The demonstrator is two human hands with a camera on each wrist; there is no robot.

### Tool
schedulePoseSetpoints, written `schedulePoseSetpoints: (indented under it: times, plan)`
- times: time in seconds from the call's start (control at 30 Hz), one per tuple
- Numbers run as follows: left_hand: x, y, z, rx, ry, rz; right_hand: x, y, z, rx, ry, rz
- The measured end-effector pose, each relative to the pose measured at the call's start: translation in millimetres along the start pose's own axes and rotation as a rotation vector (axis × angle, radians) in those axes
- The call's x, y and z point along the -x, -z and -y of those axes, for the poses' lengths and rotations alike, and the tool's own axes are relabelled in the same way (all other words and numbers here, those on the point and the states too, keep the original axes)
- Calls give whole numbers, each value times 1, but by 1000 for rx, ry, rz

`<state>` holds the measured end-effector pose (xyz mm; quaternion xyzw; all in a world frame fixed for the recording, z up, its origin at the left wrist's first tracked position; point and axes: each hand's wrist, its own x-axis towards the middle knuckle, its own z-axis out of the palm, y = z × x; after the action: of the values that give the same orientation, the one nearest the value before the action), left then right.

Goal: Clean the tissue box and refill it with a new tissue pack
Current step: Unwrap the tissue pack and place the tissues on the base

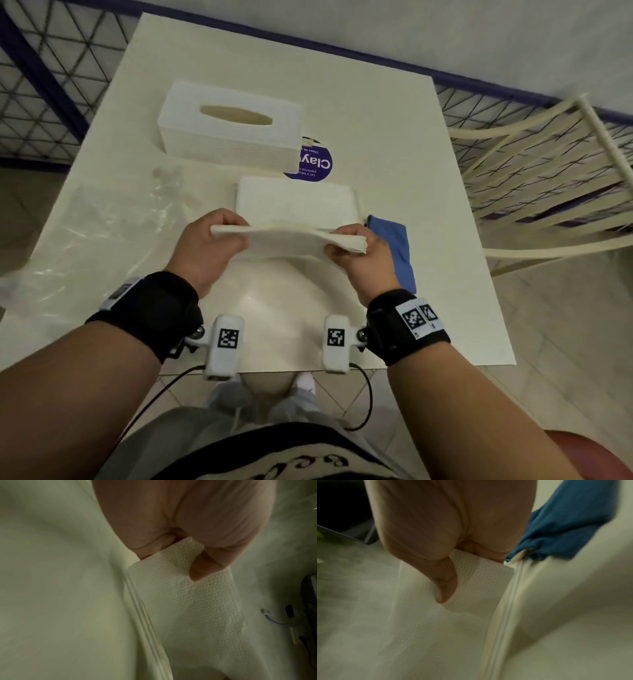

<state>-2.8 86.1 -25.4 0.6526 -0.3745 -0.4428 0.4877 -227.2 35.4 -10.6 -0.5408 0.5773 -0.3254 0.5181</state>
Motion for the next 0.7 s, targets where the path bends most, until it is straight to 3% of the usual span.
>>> schedulePoseSetpoints:
  times: [0.23,0.47,0.7]
  plan:
    - [5,-8,24,-230,69,-47,-5,-1,-33,148,-69,-37]
    - [-39,-7,-24,-194,-86,-125,-58,13,25,83,41,-178]
    - [-71,-13,-30,-293,-26,-139,-91,15,39,232,-20,-185]
